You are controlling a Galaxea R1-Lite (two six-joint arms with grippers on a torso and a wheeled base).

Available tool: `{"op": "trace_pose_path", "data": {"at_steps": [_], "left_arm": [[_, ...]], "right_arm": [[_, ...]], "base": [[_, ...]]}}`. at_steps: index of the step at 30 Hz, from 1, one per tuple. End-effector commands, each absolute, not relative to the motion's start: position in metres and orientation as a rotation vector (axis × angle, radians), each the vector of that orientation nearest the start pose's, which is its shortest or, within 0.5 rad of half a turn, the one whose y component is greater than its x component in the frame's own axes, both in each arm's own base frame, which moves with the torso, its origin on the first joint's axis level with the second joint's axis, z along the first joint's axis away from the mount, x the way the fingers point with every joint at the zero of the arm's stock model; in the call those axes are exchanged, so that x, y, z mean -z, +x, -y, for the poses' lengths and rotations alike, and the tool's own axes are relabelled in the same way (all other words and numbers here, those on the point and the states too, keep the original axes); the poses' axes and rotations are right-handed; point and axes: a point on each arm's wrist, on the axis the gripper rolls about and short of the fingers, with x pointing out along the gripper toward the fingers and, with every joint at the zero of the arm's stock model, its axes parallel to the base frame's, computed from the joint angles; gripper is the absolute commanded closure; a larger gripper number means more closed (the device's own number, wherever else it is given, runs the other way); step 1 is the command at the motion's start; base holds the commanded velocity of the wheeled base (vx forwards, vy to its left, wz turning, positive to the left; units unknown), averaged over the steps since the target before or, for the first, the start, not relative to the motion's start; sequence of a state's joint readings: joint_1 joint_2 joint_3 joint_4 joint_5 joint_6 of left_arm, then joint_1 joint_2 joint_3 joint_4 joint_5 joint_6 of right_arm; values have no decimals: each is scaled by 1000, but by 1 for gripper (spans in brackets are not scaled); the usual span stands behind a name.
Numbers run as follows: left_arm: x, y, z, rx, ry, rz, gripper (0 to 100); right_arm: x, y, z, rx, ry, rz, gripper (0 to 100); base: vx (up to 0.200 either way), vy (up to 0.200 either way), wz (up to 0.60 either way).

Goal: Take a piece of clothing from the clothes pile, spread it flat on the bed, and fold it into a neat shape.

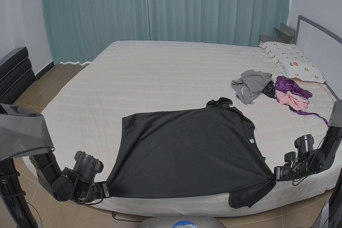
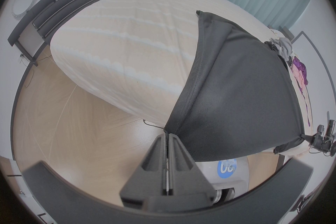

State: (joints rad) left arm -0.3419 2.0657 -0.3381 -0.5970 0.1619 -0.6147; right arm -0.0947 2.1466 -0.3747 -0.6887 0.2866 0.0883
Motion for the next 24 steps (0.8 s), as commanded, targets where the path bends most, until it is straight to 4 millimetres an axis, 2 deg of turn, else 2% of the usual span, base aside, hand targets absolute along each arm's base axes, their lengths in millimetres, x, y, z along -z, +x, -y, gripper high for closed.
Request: {"op": "trace_pose_path", "data": {"at_steps": [1,2,3,4,7,8,12,15,18,23,24], "left_arm": [[18,220,78,-171,-258,-1112,100],[18,220,79,-165,-262,-1114,100],[19,220,79,-160,-263,-1119,100],[20,221,80,-156,-265,-1121,0],[21,224,81,-158,-275,-1116,0],[20,227,82,-163,-302,-1101,0],[14,233,81,-150,-368,-1059,0],[1,237,79,-108,-435,-1005,0],[-9,240,74,-103,-483,-962,0],[-15,247,71,-101,-514,-920,0],[-18,252,73,-107,-576,-886,0]], "right_arm": [[21,249,18,-126,285,-1062,100],[21,250,17,-130,284,-1061,0],[21,250,17,-132,284,-1060,0],[20,252,16,-137,286,-1051,0],[11,253,11,-163,286,-1019,0],[1,256,6,-183,306,-982,0],[-13,272,0,-170,416,-917,0],[-16,283,0,-134,502,-898,0],[-21,285,-10,-117,581,-894,0],[-28,288,-14,-112,647,-844,0],[-27,293,-13,-103,693,-804,0]], "base": [[0,0,0],[0,0,0],[0,0,0],[0,0,0],[0,0,0],[0,0,0],[0,0,0],[0,0,0],[0,0,0],[0,0,0],[0,0,0]]}}
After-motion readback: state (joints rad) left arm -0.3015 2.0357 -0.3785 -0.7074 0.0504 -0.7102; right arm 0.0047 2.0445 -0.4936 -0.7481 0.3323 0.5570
